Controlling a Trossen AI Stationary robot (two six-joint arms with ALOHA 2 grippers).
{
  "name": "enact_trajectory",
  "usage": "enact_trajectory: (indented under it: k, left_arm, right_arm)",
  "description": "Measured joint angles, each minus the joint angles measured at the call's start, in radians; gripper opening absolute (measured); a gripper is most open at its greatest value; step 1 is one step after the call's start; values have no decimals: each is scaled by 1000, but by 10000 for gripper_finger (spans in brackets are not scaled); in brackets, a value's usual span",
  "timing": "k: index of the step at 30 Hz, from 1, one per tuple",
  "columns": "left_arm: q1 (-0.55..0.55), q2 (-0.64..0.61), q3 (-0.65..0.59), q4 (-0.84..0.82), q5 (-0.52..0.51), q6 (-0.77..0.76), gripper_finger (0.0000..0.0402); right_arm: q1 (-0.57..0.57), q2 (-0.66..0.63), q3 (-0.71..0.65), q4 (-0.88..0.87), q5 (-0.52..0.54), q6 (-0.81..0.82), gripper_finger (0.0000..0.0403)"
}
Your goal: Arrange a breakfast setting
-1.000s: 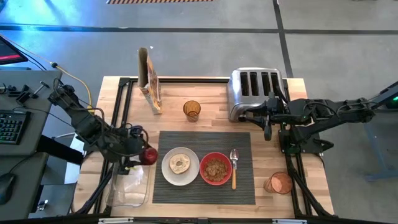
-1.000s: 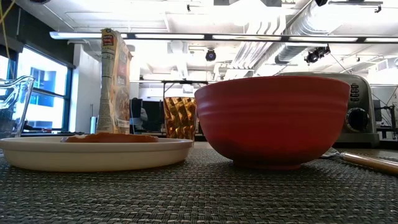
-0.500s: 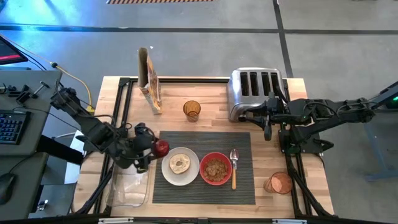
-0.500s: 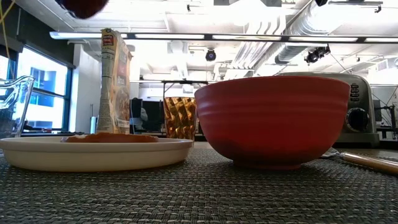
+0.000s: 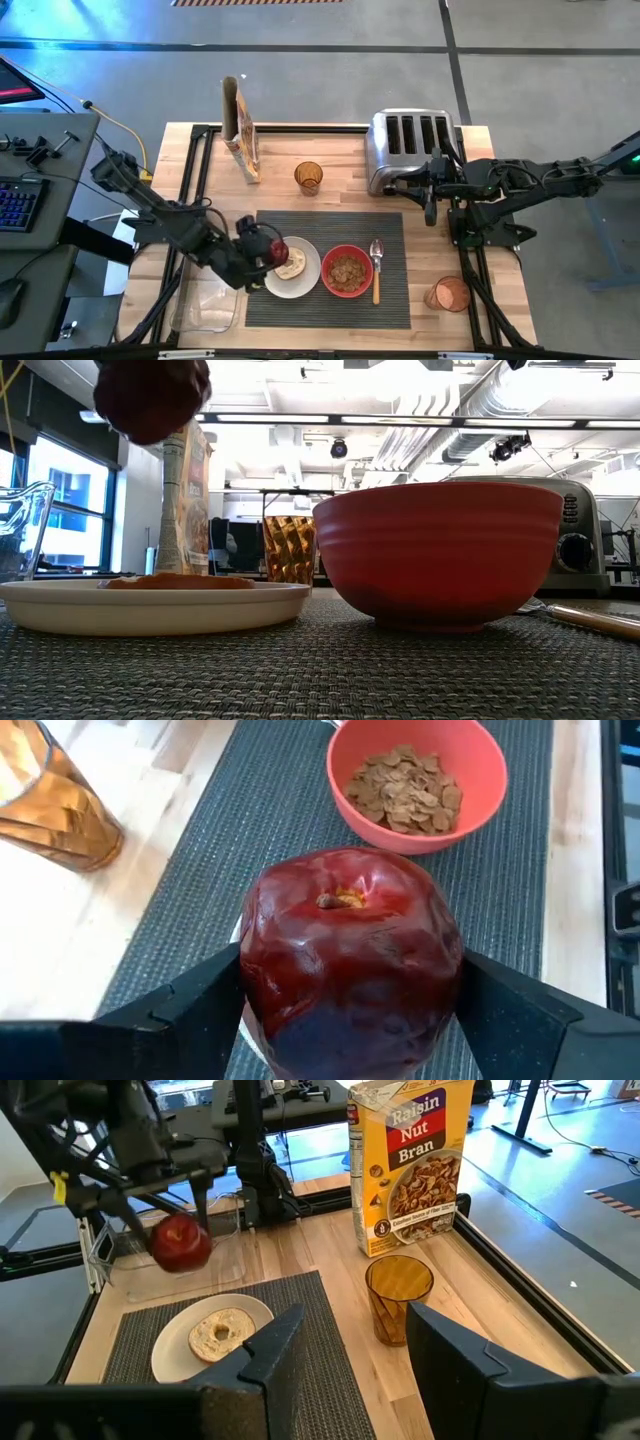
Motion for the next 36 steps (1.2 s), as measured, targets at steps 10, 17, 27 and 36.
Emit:
enact_trajectory:
  k: [10, 17, 27, 36]
  left_arm:
    - [37, 115, 0, 128, 104, -14, 296]
    - [38, 186, -1, 199, 181, -41, 296]
    - [34, 262, -1, 277, 265, -46, 296]
    - [33, 329, -1, 315, 288, -50, 296]
  right_arm:
    - [0, 0, 0, 0, 0, 0, 154]
    - [0, 0, 0, 0, 0, 0, 154]
    - [0, 0, 0, 0, 0, 0, 154]
    - [0, 0, 0, -2, 0, 0, 154]
